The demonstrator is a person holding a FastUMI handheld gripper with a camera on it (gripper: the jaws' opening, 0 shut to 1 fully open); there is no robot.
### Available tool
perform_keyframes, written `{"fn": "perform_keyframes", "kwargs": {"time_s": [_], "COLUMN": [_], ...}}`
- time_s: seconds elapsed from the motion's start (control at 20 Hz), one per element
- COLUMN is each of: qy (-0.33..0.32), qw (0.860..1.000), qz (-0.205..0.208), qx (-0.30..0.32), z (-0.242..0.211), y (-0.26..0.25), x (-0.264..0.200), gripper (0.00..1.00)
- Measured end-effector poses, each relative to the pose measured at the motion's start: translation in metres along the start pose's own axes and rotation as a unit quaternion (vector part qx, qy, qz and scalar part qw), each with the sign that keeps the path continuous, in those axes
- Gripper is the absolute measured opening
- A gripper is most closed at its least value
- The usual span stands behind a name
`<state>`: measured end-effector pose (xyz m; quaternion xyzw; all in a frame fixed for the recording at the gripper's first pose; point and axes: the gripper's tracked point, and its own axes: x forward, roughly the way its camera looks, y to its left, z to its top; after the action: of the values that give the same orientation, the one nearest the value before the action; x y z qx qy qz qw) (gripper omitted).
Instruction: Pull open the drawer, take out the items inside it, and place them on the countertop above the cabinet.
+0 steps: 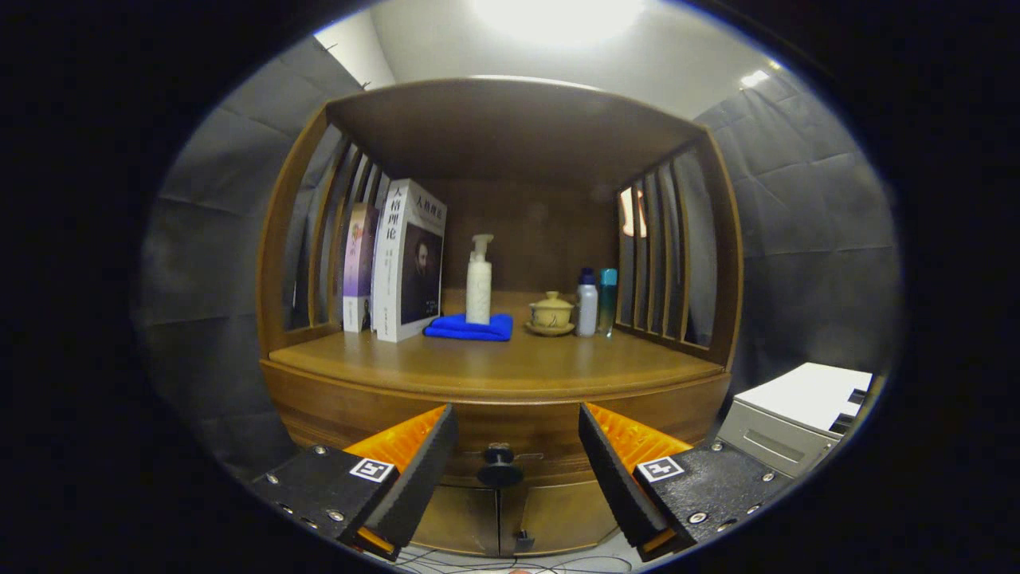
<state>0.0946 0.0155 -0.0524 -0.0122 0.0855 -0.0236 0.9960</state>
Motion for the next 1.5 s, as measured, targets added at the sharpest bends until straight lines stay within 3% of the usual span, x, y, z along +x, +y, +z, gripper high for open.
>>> {"fn": "perform_keyframes", "kwargs": {"time_s": [0.55, 0.85, 1.1, 1.5], "qy": [0.091, 0.091, 0.097, 0.129], "qw": [0.996, 0.995, 0.994, 0.991], "qz": [0.019, 0.005, 0.004, 0.002], "qx": [0.002, 0.028, 0.047, 0.031], "z": [-0.078, -0.083, -0.083, -0.085], "y": [0.025, 0.015, 0.01, 0.008], "x": [0.035, 0.035, 0.036, 0.02], "gripper": [0.94, 0.72, 0.44, 0.4]}}
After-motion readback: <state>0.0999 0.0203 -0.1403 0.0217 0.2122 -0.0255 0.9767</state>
